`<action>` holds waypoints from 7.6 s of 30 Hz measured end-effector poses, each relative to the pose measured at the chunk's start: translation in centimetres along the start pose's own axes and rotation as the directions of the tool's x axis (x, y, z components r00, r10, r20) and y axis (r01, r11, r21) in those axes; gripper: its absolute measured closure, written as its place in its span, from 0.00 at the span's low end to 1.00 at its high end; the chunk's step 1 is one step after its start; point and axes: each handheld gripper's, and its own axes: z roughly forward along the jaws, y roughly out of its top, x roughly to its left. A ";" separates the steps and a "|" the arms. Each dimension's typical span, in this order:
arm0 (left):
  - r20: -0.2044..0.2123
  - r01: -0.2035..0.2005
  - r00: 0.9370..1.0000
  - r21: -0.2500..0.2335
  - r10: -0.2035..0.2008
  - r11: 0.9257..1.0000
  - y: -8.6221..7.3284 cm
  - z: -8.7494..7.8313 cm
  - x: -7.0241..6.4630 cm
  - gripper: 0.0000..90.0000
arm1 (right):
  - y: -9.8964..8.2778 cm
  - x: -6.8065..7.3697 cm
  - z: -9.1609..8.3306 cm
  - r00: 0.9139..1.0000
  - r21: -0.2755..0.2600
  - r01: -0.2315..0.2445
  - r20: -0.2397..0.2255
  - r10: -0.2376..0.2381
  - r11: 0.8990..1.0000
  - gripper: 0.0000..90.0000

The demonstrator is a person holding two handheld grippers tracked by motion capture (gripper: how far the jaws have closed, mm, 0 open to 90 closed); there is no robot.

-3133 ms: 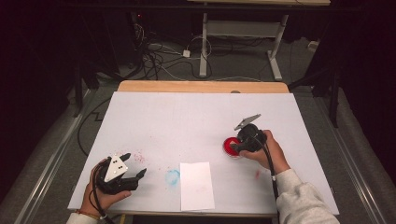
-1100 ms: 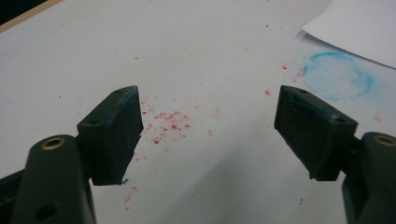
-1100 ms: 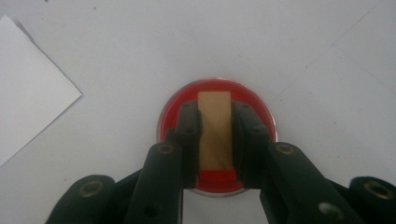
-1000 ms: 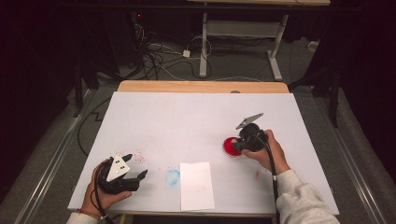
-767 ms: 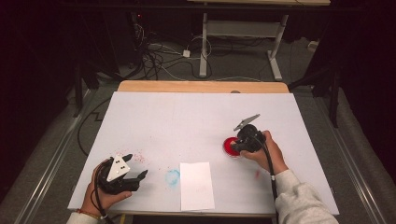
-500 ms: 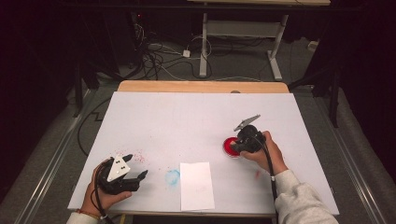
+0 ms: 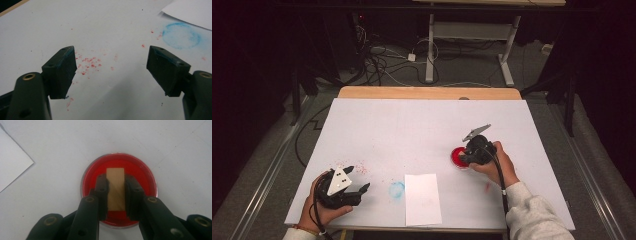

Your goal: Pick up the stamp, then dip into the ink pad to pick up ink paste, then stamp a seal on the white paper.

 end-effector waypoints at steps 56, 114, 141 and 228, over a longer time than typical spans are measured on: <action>0.005 -0.004 1.000 0.017 0.004 1.000 -0.1 0.0 -0.4 0.26 | 2.5 1.8 -7.6 0.997 -0.185 0.071 0.031 -0.067 0.980 0.84; 0.004 -0.009 1.000 0.037 0.009 0.999 -0.1 0.4 -0.4 0.27 | 0.4 0.2 0.0 1.000 0.042 0.012 -0.001 -0.012 0.999 0.84; 0.005 0.015 1.000 0.041 -0.015 0.999 -0.7 0.2 -0.2 0.27 | 0.8 0.0 -3.6 0.997 -0.094 0.045 0.065 -0.039 0.995 0.84; -0.008 -0.019 1.000 0.065 0.019 0.998 -0.1 0.3 -0.8 0.28 | 1.2 14.1 1.4 0.927 -0.075 0.322 -0.176 -0.331 0.944 0.84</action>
